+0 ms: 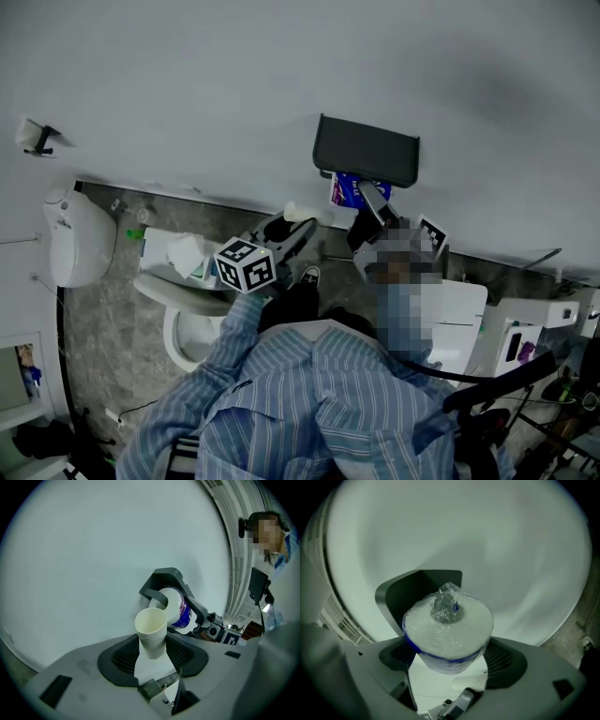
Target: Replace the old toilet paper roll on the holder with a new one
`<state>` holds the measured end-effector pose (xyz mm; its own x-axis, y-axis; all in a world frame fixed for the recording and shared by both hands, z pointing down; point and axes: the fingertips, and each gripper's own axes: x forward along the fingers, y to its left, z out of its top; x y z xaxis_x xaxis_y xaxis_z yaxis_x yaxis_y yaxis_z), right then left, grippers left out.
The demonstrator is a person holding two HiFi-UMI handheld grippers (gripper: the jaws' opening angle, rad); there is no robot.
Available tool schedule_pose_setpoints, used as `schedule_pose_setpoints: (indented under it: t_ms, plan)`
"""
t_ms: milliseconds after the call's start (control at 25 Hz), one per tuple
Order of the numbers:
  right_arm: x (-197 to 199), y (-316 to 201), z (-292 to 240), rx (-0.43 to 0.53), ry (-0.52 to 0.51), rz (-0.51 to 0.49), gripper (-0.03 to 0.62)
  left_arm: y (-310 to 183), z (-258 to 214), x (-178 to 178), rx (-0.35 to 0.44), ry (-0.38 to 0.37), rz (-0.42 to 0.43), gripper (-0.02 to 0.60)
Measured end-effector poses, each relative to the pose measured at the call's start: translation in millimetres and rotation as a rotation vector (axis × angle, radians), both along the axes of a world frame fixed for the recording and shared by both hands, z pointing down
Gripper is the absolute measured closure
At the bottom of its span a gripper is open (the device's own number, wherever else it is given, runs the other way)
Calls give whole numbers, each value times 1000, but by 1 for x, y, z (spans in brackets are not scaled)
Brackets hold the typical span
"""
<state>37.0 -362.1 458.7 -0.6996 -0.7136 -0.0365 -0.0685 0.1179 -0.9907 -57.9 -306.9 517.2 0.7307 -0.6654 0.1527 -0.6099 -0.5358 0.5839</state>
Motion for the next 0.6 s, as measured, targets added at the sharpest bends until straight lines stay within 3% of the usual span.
schedule_pose_setpoints:
  t_ms: [280, 600]
  plan:
    - [-19, 5, 1, 7, -34, -80, 143, 4, 1, -4, -1, -5, -23, 400]
    - [-22, 11, 1, 24, -34, -102, 141, 5, 0, 3, -1, -7, -15, 400]
